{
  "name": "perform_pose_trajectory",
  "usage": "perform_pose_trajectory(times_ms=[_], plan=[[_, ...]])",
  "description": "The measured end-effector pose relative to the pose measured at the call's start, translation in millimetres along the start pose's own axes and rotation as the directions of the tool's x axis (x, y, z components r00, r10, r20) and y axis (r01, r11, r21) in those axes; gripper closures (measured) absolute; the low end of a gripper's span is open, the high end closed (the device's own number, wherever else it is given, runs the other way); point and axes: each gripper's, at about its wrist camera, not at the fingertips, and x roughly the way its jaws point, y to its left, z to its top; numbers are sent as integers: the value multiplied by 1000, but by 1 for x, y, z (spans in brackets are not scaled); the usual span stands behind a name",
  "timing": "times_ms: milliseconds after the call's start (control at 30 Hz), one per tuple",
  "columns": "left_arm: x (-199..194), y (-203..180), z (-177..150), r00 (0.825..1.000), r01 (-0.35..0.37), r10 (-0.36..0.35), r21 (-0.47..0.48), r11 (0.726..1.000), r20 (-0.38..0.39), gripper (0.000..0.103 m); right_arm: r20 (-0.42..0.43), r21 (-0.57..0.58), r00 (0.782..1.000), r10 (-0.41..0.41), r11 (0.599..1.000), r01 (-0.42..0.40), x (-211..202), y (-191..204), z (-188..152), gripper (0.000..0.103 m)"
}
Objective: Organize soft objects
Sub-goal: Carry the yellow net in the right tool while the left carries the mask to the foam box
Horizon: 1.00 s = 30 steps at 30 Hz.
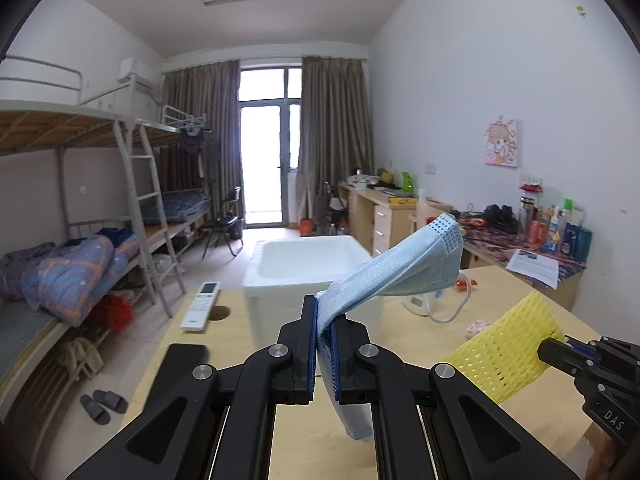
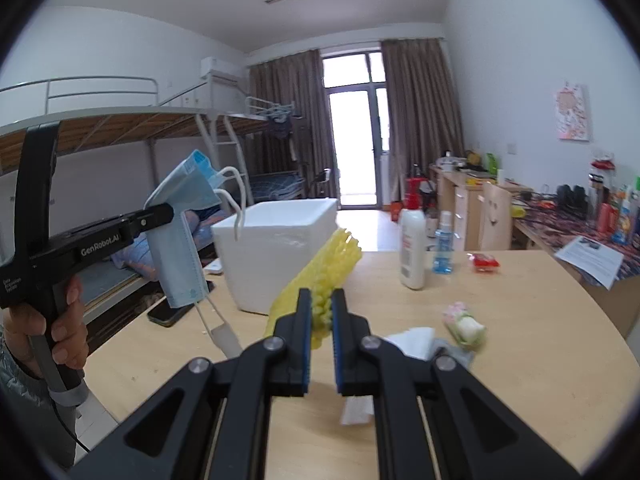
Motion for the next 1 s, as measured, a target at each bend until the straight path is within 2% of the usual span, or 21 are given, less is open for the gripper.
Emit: perform_pose_trajectory(times_ms=[267, 367, 433, 533, 633, 1000], plan=[[-1, 21, -1, 999, -42, 42, -28, 999, -8, 97, -9, -36, 998, 58, 998, -59, 24, 23, 9, 92], [0, 14, 4, 1000, 12, -13, -31, 999, -14, 97, 1, -36, 998, 62, 997, -62, 25, 24, 11, 92], [-7, 9, 20, 996, 88, -86, -43, 995, 32, 97, 15, -18, 998, 56, 998, -55, 22, 19, 14, 92], [-15, -2, 39, 994, 70, -70, -4, 998, 90, 97, 27, -13, 999, 41, 999, -41, 16, 16, 16, 92], [-17, -7, 50, 992, 68, -67, 1, 998, 104, 97, 40, -12, 999, 28, 1000, -28, 10, 12, 20, 92], [-6, -3, 50, 997, 16, -15, -14, 1000, 75, 97, 56, -37, 998, 39, 999, -37, 7, 15, 39, 92]])
